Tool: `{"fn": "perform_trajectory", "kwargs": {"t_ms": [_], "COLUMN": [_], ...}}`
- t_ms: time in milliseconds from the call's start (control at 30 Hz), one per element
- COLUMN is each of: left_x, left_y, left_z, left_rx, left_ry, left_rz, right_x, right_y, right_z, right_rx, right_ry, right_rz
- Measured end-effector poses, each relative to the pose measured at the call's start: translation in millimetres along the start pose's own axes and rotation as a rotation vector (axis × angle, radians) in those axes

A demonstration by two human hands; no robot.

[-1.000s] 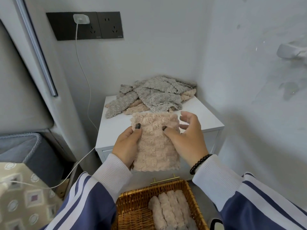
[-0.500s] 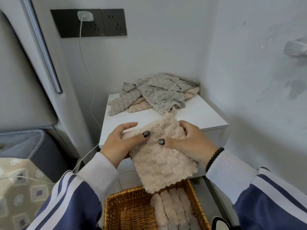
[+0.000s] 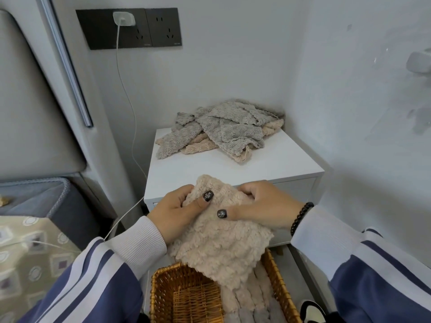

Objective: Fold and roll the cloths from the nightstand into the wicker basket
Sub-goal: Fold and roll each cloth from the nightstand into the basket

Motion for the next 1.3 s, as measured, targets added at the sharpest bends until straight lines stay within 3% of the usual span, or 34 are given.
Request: {"fn": "perform_trajectory", "kwargs": {"t_ms": [167,300,400,500,633,833,933,1300], "left_x": [3,5,7,7,8,6,8,9], "left_y": [4,7,3,4,6,1,-5,-12], "left_z": [13,16,15,13,17,1,-4,-18], "left_rx": [0.060,0.110,0.272,0.392,0.362,0.280,0.228,0.503], "left_ry": [0.123,0.183,0.200,0.195,0.217,-0.088,-0.117,-0.196], "left_rz": [-0.032,-0.050,-0.006,0.039,0.043,0.086,0.097,0.184], "right_x": [0,2,2,6,10,14,18,34], "right_y": [10,14,12,5,5,17,23,36], "right_z": [30,29,-1,-30,-32,-14,-10,8], "right_rx": [-0.122,-0.625,-0.984,-1.123,-1.021,-0.752,-0.689,-0.901], "right_ry": [0.103,0.175,0.033,-0.155,-0.139,-0.012,-0.005,-0.051], "right_rz": [-0.035,-0.066,-0.123,-0.122,-0.114,-0.120,-0.139,-0.066]}}
Point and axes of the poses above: each hand's wrist, its own x-axis away from the middle knuckle, its own z-axis out of the back of the hand, y = z × x, the point moved 6 cm from there along -x, towards the middle knuckle, and after that the axes turned 3 degrees about -y, right-handed, at the moved point
